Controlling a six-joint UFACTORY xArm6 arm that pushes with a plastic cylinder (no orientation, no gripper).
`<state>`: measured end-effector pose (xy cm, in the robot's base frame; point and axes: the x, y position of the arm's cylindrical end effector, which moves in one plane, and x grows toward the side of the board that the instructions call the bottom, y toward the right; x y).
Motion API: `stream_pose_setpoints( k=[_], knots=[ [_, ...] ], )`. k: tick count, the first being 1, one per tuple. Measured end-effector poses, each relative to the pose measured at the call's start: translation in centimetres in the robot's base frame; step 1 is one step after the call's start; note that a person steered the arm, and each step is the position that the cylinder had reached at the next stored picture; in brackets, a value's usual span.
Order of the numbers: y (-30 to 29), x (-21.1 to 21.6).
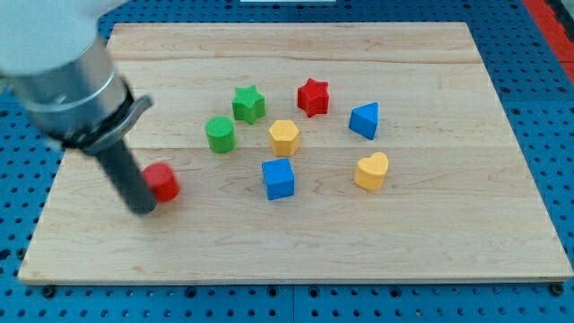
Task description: Place the red circle below the green circle
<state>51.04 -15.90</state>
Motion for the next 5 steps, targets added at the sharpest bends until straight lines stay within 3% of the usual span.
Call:
stream_pose_setpoints(
  k=[1,2,3,4,5],
  knots=[
    [-5.3,1.5],
    [-4.0,-0.3],
    [1.6,-1.1],
    [-6.4,-1.1],
    [-3.2,-3.1]
  ],
)
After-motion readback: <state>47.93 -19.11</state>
